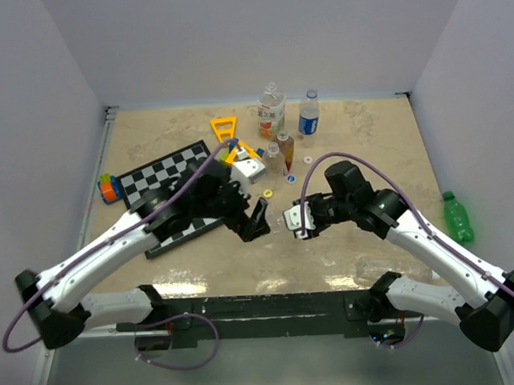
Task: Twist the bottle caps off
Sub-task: Unscrew the bottle cap from the plastic bottle.
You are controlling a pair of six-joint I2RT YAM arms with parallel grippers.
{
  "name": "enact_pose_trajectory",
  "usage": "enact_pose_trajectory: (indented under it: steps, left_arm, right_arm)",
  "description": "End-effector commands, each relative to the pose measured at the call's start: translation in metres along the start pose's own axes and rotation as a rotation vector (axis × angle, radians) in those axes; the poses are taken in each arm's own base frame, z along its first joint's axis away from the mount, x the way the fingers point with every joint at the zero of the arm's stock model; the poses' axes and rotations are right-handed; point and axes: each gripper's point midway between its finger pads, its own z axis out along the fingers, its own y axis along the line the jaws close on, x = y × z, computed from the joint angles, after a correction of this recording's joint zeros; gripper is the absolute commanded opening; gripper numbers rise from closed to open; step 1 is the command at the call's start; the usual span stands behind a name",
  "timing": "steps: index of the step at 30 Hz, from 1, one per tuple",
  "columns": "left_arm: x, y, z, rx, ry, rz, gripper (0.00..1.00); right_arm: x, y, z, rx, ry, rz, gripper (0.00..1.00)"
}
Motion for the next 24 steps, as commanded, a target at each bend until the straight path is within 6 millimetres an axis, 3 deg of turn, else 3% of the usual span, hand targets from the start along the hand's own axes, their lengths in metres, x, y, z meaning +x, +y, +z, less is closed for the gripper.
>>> enact_pose_trajectory:
  steps: [1, 4, 8, 10, 20, 24]
  left_arm:
    - [-0.04, -0.001, -0.064, -0.069, -0.405, 0.03, 1.0]
    - [-0.036, -0.008, -0.092, -0.032, -0.601, 0.056, 1.0]
    - [-0.029, -0.011, -0.106, 0.006, -0.782, 0.08, 1.0]
    - [-0.035, -0.013, -0.108, 0.03, -0.852, 0.07, 1.0]
    - [-0.051, -0.024, -0.056, 0.192, -0.828, -0.05, 0.9]
    - [-0.053, -0.031, -0.046, 0.252, -0.805, -0.08, 0.77]
  right_arm:
    - [-0.016, -0.024, -0.009, 0.09, -0.149, 0.158, 0.1]
    - [-0.008, -0.031, -0.009, 0.063, -0.234, 0.26, 0.11]
    - [-0.005, -0.025, -0.008, -0.008, -0.278, 0.312, 0.13]
    - [-0.011, -0.017, -0.008, -0.051, -0.321, 0.308, 0.13]
    - [-0.014, -0.021, -0.017, -0.015, -0.357, 0.325, 0.13]
    - [-0.013, -0.021, -0.016, -0.019, -0.356, 0.33, 0.14]
